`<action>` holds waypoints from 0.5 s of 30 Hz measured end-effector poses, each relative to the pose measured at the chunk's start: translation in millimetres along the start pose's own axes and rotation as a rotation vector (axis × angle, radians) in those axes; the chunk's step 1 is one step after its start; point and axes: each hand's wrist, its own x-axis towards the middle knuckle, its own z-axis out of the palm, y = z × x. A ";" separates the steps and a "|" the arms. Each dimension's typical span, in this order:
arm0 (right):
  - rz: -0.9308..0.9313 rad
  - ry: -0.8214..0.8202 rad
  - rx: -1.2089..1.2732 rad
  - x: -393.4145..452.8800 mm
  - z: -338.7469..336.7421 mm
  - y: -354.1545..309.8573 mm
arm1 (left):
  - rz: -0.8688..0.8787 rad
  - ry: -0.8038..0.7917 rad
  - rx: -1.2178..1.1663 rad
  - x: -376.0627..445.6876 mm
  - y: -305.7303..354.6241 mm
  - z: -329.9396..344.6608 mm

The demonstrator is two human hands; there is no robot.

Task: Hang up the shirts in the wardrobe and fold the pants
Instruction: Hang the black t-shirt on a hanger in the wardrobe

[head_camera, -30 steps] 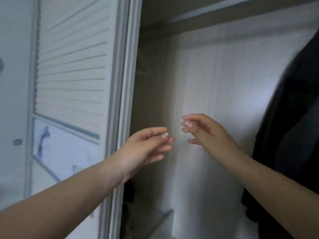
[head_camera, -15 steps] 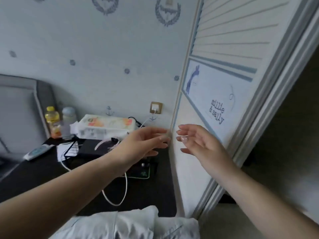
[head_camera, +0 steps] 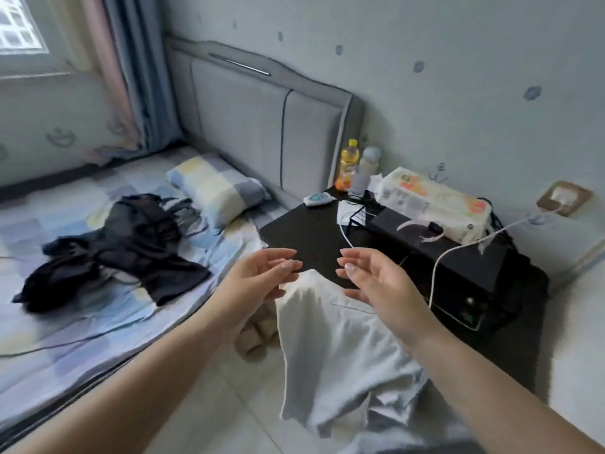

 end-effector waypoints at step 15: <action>0.187 -0.379 0.149 64.7 347.1 24.5 | -0.141 0.537 -0.168 -90.3 -59.8 -329.6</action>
